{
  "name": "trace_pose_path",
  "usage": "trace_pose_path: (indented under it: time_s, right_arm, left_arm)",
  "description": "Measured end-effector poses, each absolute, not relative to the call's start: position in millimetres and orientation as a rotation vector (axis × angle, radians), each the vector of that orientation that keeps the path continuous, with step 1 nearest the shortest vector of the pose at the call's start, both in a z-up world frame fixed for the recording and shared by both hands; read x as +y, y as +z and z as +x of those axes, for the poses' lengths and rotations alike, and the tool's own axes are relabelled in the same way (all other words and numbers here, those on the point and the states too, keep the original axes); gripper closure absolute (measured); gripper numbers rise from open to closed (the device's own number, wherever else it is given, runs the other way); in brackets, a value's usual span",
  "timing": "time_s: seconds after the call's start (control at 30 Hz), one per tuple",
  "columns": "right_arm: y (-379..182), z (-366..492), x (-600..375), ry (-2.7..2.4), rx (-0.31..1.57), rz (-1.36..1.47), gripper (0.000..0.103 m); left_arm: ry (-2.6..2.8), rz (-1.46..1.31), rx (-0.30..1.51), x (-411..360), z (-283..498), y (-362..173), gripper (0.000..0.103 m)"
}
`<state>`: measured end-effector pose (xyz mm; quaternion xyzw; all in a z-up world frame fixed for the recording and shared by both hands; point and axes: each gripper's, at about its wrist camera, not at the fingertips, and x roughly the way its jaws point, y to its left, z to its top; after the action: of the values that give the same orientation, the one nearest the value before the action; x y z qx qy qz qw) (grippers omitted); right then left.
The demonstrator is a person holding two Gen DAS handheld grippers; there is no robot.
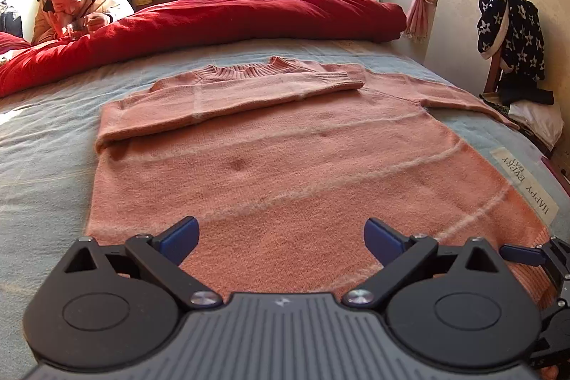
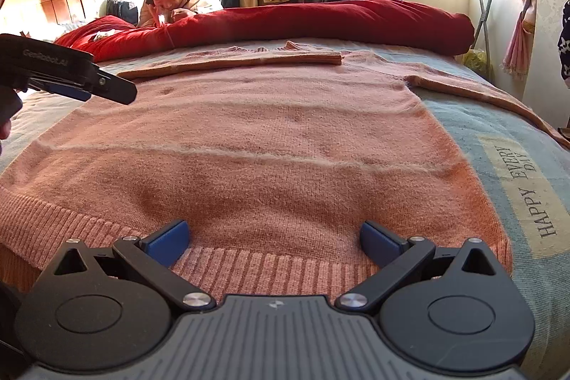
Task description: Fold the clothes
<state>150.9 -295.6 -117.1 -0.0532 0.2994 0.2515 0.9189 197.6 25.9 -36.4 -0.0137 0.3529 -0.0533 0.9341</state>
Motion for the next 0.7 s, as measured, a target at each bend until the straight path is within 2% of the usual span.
trace_pose_path:
  time_s: [0.1, 0.4, 0.7]
  right_arm:
    - [-116.9, 151.4, -294.7, 0.515, 0.621, -0.114, 0.000]
    - [-113.8, 153.0, -289.1, 0.490, 0.639, -0.141, 0.000]
    - [-99.3, 167.1, -285.9, 0.448, 0.734, -0.087, 0.000]
  left_arm:
    - [-0.142, -0.035, 0.762, 22.2, 208.9, -52.9, 0.004]
    - [-0.276, 0.035, 0.716, 21.3, 241.3, -62.4, 0.004]
    - [-0.334, 0.037, 0.692, 35.4, 232.0, -68.6, 0.002]
